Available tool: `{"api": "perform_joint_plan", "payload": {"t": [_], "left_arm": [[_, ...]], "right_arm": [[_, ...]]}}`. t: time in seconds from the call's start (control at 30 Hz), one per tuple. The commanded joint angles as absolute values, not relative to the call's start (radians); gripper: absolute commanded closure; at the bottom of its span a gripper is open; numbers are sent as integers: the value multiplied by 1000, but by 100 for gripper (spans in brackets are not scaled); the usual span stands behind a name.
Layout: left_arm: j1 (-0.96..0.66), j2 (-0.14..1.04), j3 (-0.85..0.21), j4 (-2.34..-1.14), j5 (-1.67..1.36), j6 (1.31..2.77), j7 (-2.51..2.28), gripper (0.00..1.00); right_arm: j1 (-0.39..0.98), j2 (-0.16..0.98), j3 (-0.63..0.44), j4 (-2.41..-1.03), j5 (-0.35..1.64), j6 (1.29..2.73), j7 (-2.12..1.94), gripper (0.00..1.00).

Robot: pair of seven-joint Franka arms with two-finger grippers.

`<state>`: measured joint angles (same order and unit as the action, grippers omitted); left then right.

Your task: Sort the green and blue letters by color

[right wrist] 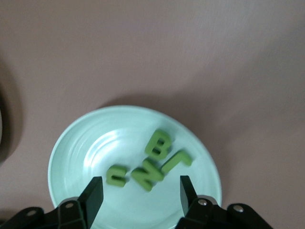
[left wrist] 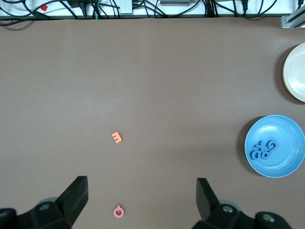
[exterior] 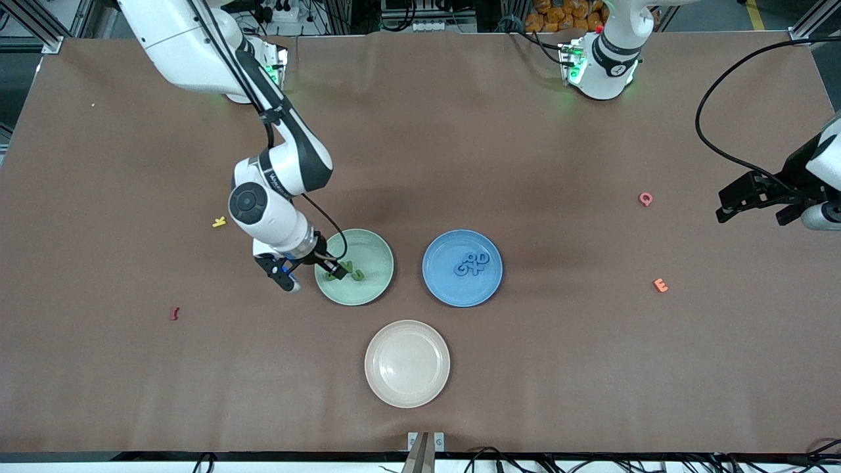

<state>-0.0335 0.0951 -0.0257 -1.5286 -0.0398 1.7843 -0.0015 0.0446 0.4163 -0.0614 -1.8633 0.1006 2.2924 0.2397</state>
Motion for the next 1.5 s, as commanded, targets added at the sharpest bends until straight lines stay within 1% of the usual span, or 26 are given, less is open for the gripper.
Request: {"api": "perform_joint_plan", "payload": {"t": [0.0, 0.37, 0.57, 0.73, 0.93, 1.13, 1.47], "left_arm": [[-34, 92, -26, -1526, -60, 1793, -2, 0], [-28, 92, -26, -1526, -91, 1795, 2, 0], [-26, 92, -26, -1526, -91, 1793, 2, 0], [-26, 92, -26, -1526, -91, 1795, 2, 0], [-26, 92, -26, -1526, -91, 1795, 2, 0], [-26, 92, -26, -1526, -91, 1793, 2, 0], [-28, 92, -26, -1526, -91, 1795, 2, 0]], "right_arm": [[-34, 391, -46, -1875, 22, 2273, 140, 27], [-141, 385, -45, -1878, -55, 2273, 5, 27], [-160, 380, -29, -1882, -61, 2270, 6, 27], [-186, 359, -5, -1881, -77, 2232, 6, 28], [-201, 302, -2, -1862, -75, 2096, 3, 31], [-227, 253, 35, -1815, -66, 1959, 0, 31], [-213, 176, 40, -1710, -11, 1700, 0, 31]]}}
